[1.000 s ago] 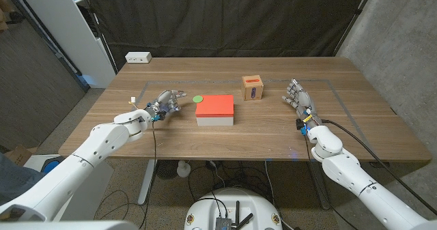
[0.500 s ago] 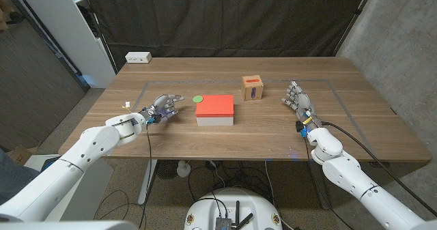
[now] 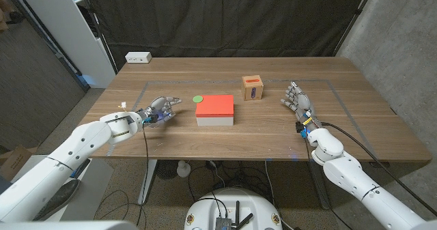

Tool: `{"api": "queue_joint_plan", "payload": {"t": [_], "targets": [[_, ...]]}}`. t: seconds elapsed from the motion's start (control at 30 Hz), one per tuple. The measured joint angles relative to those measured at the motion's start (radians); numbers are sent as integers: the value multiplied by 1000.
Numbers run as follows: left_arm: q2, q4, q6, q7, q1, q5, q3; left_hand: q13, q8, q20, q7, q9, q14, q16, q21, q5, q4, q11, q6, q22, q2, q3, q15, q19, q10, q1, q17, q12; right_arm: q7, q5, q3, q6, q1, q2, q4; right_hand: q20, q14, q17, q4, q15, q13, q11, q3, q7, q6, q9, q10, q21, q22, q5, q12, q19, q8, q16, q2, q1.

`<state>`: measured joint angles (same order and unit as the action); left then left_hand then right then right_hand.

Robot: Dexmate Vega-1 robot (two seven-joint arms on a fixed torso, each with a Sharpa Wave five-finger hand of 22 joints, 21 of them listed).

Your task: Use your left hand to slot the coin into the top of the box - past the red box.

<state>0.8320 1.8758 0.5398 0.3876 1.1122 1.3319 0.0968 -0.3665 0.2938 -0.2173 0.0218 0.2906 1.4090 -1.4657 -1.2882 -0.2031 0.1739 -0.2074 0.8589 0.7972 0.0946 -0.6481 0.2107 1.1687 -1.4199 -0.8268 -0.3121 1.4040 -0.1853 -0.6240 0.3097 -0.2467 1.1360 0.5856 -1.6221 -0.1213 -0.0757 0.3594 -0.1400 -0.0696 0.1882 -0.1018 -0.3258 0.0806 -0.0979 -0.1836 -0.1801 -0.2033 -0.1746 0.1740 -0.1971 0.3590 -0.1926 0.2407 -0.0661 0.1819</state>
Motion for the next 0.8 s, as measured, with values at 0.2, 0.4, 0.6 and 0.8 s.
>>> {"api": "queue_joint_plan", "payload": {"t": [0.2,0.4,0.6,0.8], "targets": [[40,6,53,36,-22,55,-2,-8,8,5,7,30,0,-12,-14,4,-8,0,-23,10,0,25,0,-17,0,0,6,24,30,-14,-3,14,-10,15,-1,0,0,0,0,0,0,0,0,0,0,0,0,0,0,0,0,0,0,0,0,0],[80,-26,155,27,-83,115,34,-12,17,3,21,56,0,-21,-15,4,-17,4,-54,1,-11,33,0,-29,7,11,6,28,60,-29,-7,23,-25,34,2,0,0,0,0,0,0,0,0,0,0,0,0,0,0,0,0,0,0,0,0,0],[104,-60,237,13,-158,146,78,-16,24,4,30,77,-7,-21,-15,4,-14,1,-63,-20,-19,39,0,-38,10,19,8,35,70,-41,-18,30,-18,52,-3,0,0,0,0,0,0,0,0,0,0,0,0,0,0,0,0,0,0,0,0,0],[113,-91,295,5,-236,162,123,-14,35,4,29,92,-7,-21,-13,4,-15,1,-72,-45,-28,46,0,-38,11,28,11,35,73,-50,-27,30,-5,62,-6,0,0,0,0,0,0,0,0,0,0,0,0,0,0,0,0,0,0,0,0,0]]}}
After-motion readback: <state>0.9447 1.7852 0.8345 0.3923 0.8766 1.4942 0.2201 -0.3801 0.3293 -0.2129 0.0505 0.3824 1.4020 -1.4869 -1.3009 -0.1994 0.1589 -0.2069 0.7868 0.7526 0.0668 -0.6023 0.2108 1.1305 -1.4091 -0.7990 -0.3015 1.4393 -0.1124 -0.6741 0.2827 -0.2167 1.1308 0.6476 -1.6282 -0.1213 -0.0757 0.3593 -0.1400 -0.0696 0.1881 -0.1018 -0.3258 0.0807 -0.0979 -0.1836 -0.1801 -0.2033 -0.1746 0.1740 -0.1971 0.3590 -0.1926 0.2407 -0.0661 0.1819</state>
